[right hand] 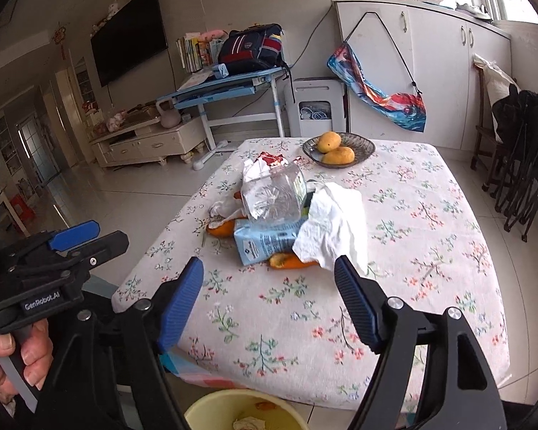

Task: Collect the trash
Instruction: 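Move the right gripper to the plastic water bottle and grasp it, then lift the water bottle with the right gripper while the left gripper grasps a white tissue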

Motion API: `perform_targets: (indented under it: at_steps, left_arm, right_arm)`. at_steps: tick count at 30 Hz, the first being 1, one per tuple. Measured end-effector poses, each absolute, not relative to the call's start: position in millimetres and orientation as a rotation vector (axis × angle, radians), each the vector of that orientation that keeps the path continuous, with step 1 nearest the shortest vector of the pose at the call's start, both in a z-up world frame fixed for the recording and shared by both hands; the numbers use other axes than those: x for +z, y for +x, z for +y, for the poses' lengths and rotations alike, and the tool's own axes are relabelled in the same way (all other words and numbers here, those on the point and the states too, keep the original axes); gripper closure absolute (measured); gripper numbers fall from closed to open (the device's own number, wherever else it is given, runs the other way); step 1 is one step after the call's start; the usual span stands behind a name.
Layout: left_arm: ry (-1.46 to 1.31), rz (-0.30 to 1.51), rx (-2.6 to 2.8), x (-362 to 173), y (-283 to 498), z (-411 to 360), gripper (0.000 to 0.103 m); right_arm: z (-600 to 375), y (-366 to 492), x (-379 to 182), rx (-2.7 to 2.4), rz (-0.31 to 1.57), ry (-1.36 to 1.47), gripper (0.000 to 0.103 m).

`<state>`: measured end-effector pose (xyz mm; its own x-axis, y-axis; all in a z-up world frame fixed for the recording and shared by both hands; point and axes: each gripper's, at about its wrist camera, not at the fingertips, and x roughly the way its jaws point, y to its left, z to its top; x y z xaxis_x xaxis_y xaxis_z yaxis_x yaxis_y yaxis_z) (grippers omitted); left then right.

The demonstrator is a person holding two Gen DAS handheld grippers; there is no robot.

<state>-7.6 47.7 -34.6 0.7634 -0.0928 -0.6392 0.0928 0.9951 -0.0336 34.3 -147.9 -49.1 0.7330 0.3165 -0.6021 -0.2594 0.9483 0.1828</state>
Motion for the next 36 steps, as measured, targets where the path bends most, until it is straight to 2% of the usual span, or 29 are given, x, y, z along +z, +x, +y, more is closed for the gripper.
perform_targets:
  at_steps: [13,15,16,20,28,34,36]
  left_arm:
    - [-0.064,0.719,-0.082,-49.3,43.7,62.9,0.040]
    - [-0.065,0.724,-0.086,-50.8,49.7,62.5,0.040]
    - [-0.064,0.725,-0.092,-51.0,53.3,61.0,0.040]
    - [-0.032,0.738,-0.114,-54.1,74.6,48.6,0.040]
    - [0.012,0.817,-0.175,-77.6,130.4,12.0,0.040]
    - [0.131,0.841,-0.177,-98.2,157.7,-21.4,0.040]
    - [0.149,0.854,-0.182,-104.3,166.7,-27.4,0.045]
  right_arm:
    - [-109.9,135.5,-83.2,0.241,0.741,-0.034,0.029]
    - [-112.7,143.8,-88.1,0.247,0.750,-0.032,0.034]
    - [-115.1,147.1,-89.5,0.255,0.754,-0.026,0.042]
    - [-129.9,148.6,-80.8,0.279,0.713,0.016,0.044]
    - [-168.8,141.7,-59.8,0.314,0.665,0.208,0.045]
    - [-213.2,146.7,-68.6,0.354,0.688,0.506,0.045]
    - [-226.5,149.1,-73.8,0.364,0.692,0.612,0.045]
